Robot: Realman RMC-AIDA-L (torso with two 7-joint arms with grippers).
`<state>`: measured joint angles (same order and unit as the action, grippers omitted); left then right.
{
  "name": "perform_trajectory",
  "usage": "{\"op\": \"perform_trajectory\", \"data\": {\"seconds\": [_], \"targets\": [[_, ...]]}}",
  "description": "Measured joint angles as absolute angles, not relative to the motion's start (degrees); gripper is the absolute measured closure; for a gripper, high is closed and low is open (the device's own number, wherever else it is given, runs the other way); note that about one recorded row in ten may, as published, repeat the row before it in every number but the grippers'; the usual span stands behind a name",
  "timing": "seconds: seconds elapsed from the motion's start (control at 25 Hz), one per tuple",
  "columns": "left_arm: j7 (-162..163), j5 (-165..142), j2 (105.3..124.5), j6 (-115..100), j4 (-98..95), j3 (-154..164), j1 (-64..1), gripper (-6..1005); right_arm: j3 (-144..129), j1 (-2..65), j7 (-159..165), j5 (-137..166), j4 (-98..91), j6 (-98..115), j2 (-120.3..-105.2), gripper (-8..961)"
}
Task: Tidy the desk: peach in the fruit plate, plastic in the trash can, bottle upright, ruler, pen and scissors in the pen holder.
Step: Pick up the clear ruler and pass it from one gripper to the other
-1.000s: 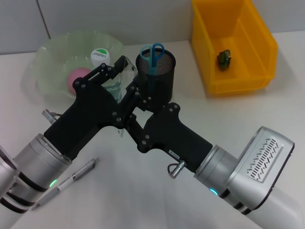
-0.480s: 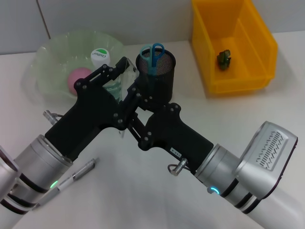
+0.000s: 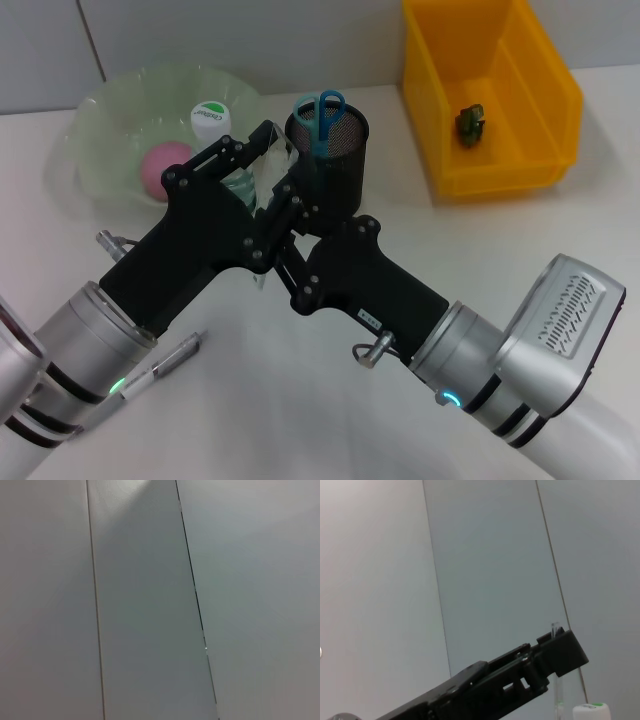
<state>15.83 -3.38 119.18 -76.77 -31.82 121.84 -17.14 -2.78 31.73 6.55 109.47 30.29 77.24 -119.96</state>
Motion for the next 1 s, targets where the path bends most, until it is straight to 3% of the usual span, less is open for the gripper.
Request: {"op": "perform_trajectory", "data": {"seconds": [0.72,1.0], "targets": [[15.88,-3.30,119.18,-76.97,-31.82,121.90,-17.23,604,-2.13,31.60,2.21,109.01,31.51,76.88,-119.96,803],[15.89,-3.37,119.17,-77.10,-31.81,122.21,-17.32,604,0.85,29.56,-9.13,108.75,36.25,75.08,-119.96,889]]}}
